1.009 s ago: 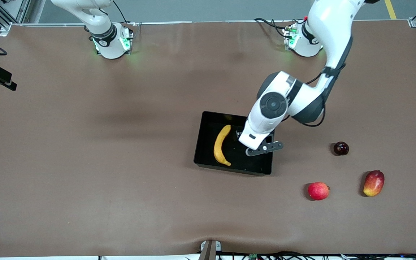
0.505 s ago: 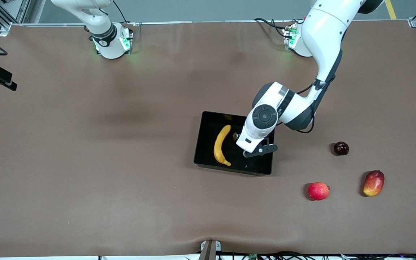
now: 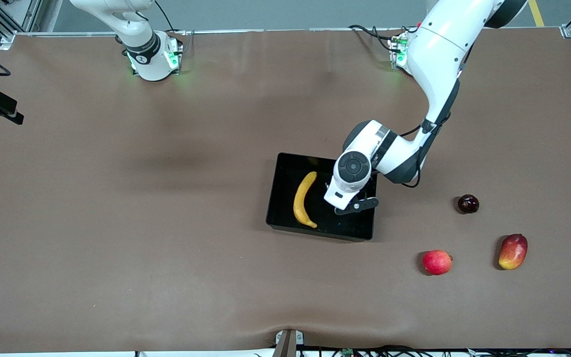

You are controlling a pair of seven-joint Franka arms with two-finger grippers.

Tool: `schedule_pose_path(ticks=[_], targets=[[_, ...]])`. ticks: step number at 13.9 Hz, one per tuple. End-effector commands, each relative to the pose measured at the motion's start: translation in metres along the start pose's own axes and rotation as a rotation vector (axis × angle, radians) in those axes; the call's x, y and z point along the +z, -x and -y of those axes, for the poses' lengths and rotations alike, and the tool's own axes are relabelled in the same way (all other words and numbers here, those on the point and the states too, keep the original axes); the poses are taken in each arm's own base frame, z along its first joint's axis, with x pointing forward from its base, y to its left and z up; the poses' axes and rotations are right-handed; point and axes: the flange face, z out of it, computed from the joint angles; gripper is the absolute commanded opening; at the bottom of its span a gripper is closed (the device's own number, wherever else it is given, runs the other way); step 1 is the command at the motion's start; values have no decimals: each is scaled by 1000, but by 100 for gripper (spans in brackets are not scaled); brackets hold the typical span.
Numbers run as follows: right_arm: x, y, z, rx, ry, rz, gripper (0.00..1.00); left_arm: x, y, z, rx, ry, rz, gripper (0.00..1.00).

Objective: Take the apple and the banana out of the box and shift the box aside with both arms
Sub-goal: 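Grasp the red apple inside the box with the left gripper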

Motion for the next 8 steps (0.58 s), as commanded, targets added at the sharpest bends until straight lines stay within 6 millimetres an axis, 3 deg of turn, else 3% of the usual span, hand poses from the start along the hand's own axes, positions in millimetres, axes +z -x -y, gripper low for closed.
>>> schedule_pose_path(ticks=[1,2,3,5,8], targets=[[-5,0,-2,0,-7,-7,100,-9,3,-8,-3,0,-36,11],[-6,0,-1,-1,-6,-9,100,-17,2,-9,-1,9,-46,0],[-5,0,-1,-1,-6,-7,100,-25,0,-8,-1,16,-58,0],[-5,0,-1,-1,-6,-7,100,-66,-5,2,-20,38,-95,0],[-5,-1,-1,-1,-6,-9,100,-148,-20,36,-39,88,-170,0]])
